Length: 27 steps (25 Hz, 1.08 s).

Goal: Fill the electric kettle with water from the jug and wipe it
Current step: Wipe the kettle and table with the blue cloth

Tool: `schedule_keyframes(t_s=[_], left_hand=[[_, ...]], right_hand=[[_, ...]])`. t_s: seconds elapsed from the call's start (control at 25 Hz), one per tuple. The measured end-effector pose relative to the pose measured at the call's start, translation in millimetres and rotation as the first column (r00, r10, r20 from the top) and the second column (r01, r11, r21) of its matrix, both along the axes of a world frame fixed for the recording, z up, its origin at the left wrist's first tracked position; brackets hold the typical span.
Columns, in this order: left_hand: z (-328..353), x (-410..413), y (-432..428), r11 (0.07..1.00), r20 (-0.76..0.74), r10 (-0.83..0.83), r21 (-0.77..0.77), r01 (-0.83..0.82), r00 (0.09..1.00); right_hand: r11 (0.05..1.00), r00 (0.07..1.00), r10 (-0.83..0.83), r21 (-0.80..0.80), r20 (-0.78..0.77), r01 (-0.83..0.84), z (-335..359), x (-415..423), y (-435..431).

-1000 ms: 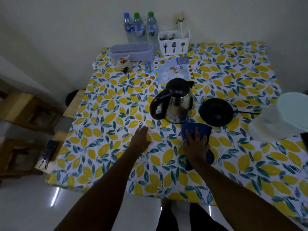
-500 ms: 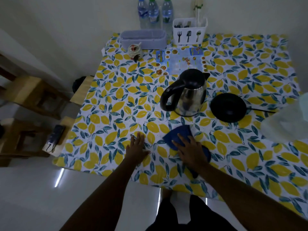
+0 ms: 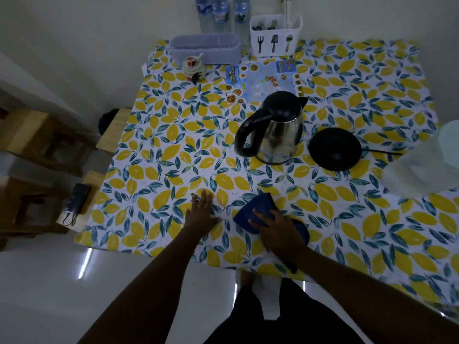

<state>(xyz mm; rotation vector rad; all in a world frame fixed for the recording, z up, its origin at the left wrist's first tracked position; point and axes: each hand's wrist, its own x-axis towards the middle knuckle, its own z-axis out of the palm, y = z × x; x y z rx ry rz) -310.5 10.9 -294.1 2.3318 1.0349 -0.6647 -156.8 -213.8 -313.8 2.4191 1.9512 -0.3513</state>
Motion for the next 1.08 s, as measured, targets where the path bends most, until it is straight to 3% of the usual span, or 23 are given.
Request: schedule_keyframes(t_s=[0.08, 0.16, 0.24, 0.32, 0.4, 0.48, 0.56, 0.6, 0.68, 0.8, 0.88, 1.0, 1.08], left_hand=[[-0.2, -0.2, 0.6, 1.0, -0.007, -0.014, 0.003, 0.014, 1.0], [-0.9, -0.1, 2.4, 1.0, -0.016, -0.013, -0.002, 0.013, 1.0], [-1.3, 0.1, 1.9, 1.0, -0.028, -0.029, 0.001, 0.029, 0.999], [0.7, 0.4, 2.2, 1.0, -0.028, -0.025, -0.002, 0.025, 0.999], [1.8, -0.5, 2.4, 1.0, -0.021, -0.02, 0.006, 0.02, 1.0], [1.9, 0.7, 3.2, 0.999, -0.035, -0.044, 0.027, 0.045, 0.998], [3.2, 2.9, 1.4, 0.998, -0.06, -0.047, 0.032, 0.049, 0.997], [4.4, 3.2, -0.4, 0.997, -0.07, -0.052, 0.048, 0.056, 0.996], [8.7, 9.1, -8.6, 0.993, -0.052, -0.084, 0.075, 0.088, 0.995], [9.5, 24.9, -40.7, 0.981, 0.07, -0.187, 0.073, 0.182, 0.98], [5.0, 35.8, -69.6, 0.981, 0.105, -0.194, 0.027, 0.193, 0.975], [-5.6, 42.0, -90.7, 0.981, 0.063, -0.192, 0.026, 0.191, 0.979], [-7.1, 43.1, -89.9, 0.98, 0.044, -0.199, 0.026, 0.198, 0.979]], right_hand=[[0.991, 0.99, -0.132, -0.002, 0.057, 0.132, 1.6, 34.7, 11.5], [0.887, 0.888, -0.46, 0.044, 0.007, 0.459, 8.5, 54.4, 49.2], [0.792, 0.793, -0.607, 0.044, -0.055, 0.609, 14.2, 46.0, 74.3], [0.879, 0.883, -0.467, 0.081, -0.045, 0.469, 10.6, 12.5, 67.6], [0.976, 0.981, -0.19, 0.096, -0.046, 0.193, -0.3, -25.1, 23.3], [0.991, 0.999, 0.037, 0.127, -0.013, -0.035, -4.3, -36.2, -24.8], [0.977, 0.988, 0.141, 0.154, 0.058, -0.148, -6.0, -1.0, -45.8], [0.987, 0.992, 0.088, 0.126, 0.092, -0.099, -10.7, 24.7, -47.0], [0.974, 0.969, -0.215, 0.097, 0.12, 0.204, -10.2, 72.6, -32.2], [0.848, 0.846, -0.53, 0.058, 0.054, 0.527, -4.1, 91.2, -1.2], [0.877, 0.877, -0.477, 0.097, 0.056, 0.47, -2.2, 66.9, -1.3], [0.981, 0.984, -0.161, 0.126, 0.073, 0.151, -7.5, 28.9, -54.2], [0.984, 0.993, -0.082, 0.166, 0.088, 0.066, -7.0, 44.3, -79.6]])
